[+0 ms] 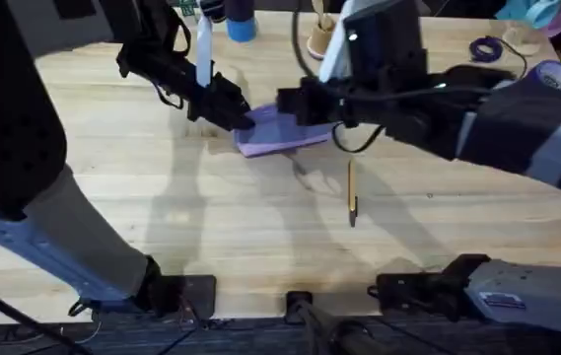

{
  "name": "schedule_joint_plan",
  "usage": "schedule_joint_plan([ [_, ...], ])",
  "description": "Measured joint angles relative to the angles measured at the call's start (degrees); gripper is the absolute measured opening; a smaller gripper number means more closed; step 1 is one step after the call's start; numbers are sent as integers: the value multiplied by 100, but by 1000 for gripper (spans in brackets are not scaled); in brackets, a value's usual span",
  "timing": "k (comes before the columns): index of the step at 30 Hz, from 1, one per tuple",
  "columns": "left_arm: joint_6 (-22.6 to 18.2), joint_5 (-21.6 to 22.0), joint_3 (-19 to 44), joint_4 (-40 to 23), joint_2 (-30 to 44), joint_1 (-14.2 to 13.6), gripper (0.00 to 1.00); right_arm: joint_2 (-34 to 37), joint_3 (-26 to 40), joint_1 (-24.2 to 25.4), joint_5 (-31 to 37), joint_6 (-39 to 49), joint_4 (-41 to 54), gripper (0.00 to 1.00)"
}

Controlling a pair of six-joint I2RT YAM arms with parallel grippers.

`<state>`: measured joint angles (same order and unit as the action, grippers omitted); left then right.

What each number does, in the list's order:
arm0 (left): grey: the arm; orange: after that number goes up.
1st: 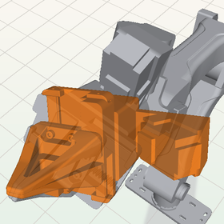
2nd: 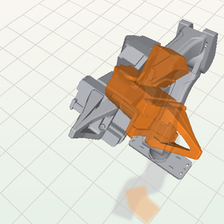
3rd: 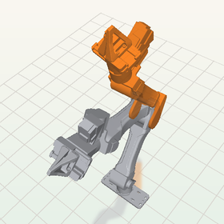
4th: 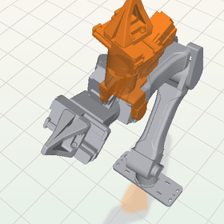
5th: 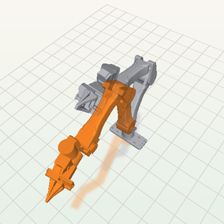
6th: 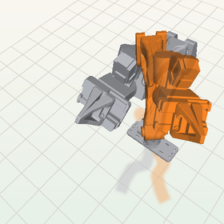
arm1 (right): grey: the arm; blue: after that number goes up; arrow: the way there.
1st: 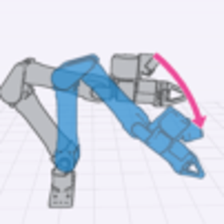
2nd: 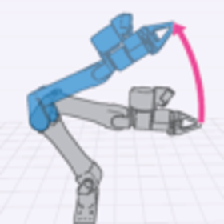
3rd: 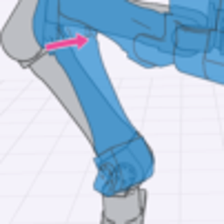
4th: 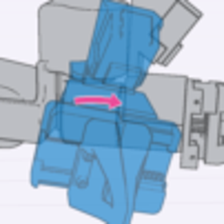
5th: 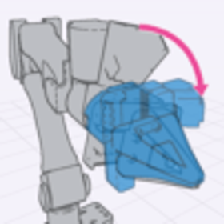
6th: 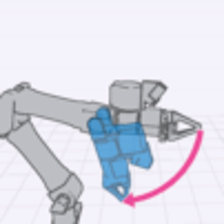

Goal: Unzip the bag, pick up the pens from the table one at a time and place them inside, then zip the bag closed.

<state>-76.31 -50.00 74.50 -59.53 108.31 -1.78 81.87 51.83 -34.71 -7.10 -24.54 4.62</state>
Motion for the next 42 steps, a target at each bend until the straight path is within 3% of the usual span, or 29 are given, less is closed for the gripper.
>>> schedule_joint_plan([
  [12, 0, 7, 0, -16, 0, 4, 42, 477, 0, -692, -198, -468, -663, 31],
  [21, -2, 11, 0, -33, 0, 11, 42, 487, 0, -744, -239, -527, -719, 30],
  [22, -2, 11, 0, -35, 0, 11, 42, 487, 0, -742, -246, -528, -714, 75],
  [24, -46, 7, 0, -51, 0, 19, 42, 481, 0, -687, -223, -461, -602, 288],
  [28, -39, 2, 0, -17, 0, 9, 42, 205, 0, -602, -468, -292, -177, 375],
  [29, -37, 2, 0, -14, 0, 10, 42, 51, 0, -590, -515, -251, -27, 456],
  [33, -37, 1, 0, -7, 0, 11, 42, -835, 0, -367, -633, -34, 614, 960],
  [42, -37, 0, 0, -4, 0, 10, 42, -2553, 4, -29, -98, 362, 2053, 996],
])
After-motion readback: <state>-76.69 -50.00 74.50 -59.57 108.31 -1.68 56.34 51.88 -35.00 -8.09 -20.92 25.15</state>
